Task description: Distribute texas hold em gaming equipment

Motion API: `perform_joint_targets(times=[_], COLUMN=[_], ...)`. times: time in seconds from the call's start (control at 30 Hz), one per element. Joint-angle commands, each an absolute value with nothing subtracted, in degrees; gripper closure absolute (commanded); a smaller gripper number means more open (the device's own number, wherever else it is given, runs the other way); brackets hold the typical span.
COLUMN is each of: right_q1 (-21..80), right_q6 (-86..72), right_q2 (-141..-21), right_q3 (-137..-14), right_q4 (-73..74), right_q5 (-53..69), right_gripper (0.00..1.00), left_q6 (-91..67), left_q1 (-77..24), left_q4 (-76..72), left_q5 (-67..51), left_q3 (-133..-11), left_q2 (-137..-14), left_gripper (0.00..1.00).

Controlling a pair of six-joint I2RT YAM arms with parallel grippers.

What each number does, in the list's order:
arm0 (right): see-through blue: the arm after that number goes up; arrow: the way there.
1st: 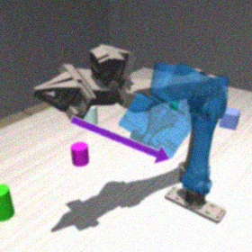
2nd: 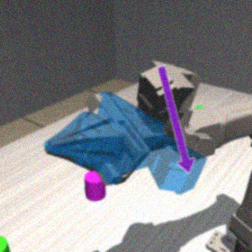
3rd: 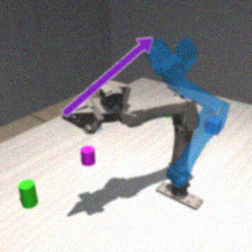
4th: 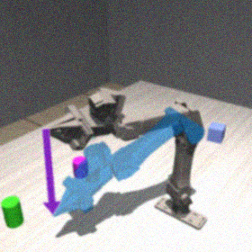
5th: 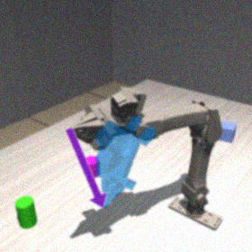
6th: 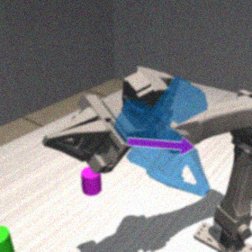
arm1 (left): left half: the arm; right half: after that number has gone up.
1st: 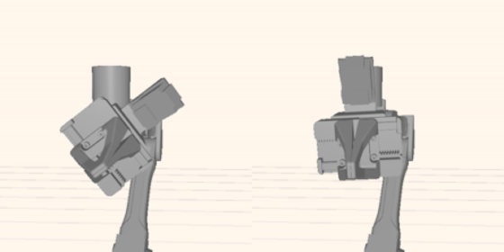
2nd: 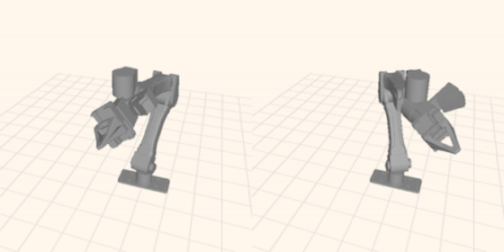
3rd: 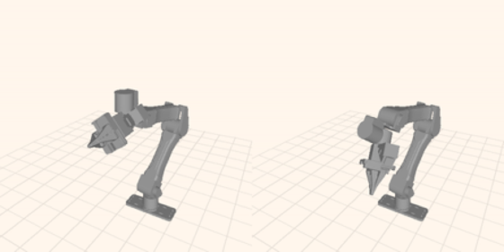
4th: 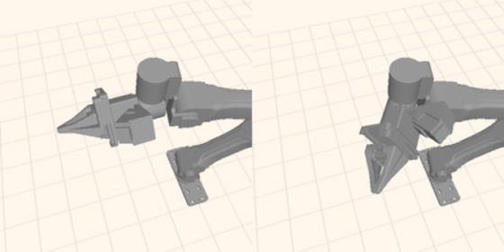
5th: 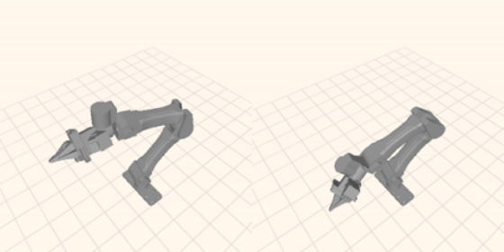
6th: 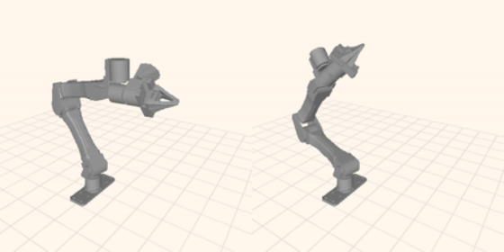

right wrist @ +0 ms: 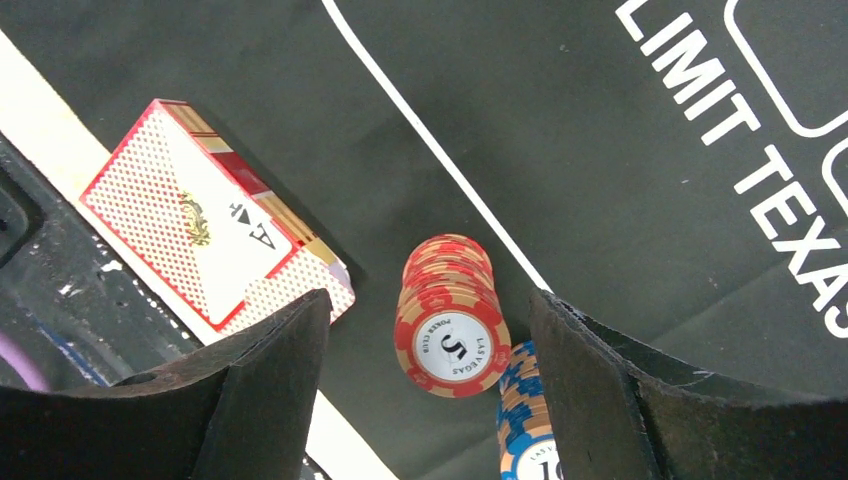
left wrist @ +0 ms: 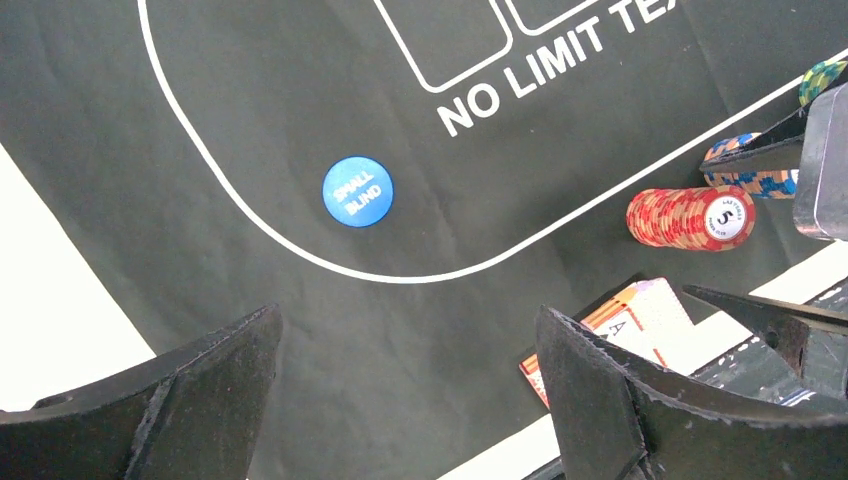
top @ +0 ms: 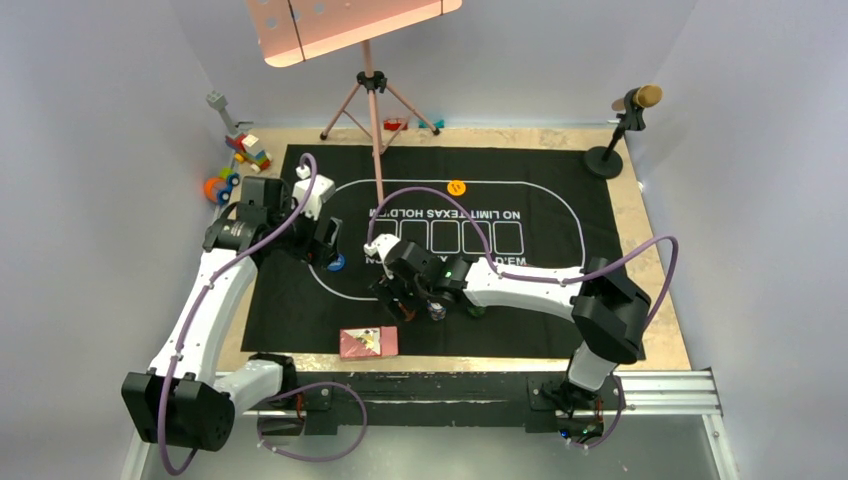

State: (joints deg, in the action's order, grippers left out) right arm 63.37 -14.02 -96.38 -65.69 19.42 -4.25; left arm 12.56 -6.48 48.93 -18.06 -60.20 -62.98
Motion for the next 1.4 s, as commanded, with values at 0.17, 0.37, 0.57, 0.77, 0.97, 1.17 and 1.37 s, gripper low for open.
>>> perform_joint_targets(times=[0.17,0.37,0.57,0.77,0.97,1.17,1.37], right_q1=[63.6,63.6,63.7,63.7,63.7,63.7,63.7], right_q6=[-14.1,-14.3,-14.4,-13.8,-14.0,-13.5,-13.3], right_q2=[-96.4,-96.8,-97.3,-98.5,-96.6,-95.9,-94.9], right_q3=[-63.7,-63.5,-63.8,-64.4,-64.6,-66.0,-66.2], right_q4=[16.7,16.5,16.7,17.8,17.6,18.7,20.2], right_q5=[-7.3,-7.3,-7.7,-9.0,-9.3,-8.9,-9.0], right_gripper=[0.31,0.37,0.46,0.47,0.5,0.44,0.41], left_q6=[12.5,12.9,13.5,13.8,14.2,14.4,14.9], left_q1=[-6.1,-6.1,-6.2,-6.1,-6.1,-6.1,-6.1], left_q4=[47.1,47.2,47.2,47.3,47.2,47.2,47.6], left_q5=[-19.0,-19.3,-19.3,-19.8,-20.0,-20.5,-21.2], left_q3=[-58.9,-58.8,-58.5,-58.6,-58.3,-57.9,-58.1], left_q2=[-62.3,-62.2,-61.6,-61.1,-60.9,-61.1,-61.1], left_gripper=[0.0,0.0,0.0,0.0,0.0,0.0,0.0])
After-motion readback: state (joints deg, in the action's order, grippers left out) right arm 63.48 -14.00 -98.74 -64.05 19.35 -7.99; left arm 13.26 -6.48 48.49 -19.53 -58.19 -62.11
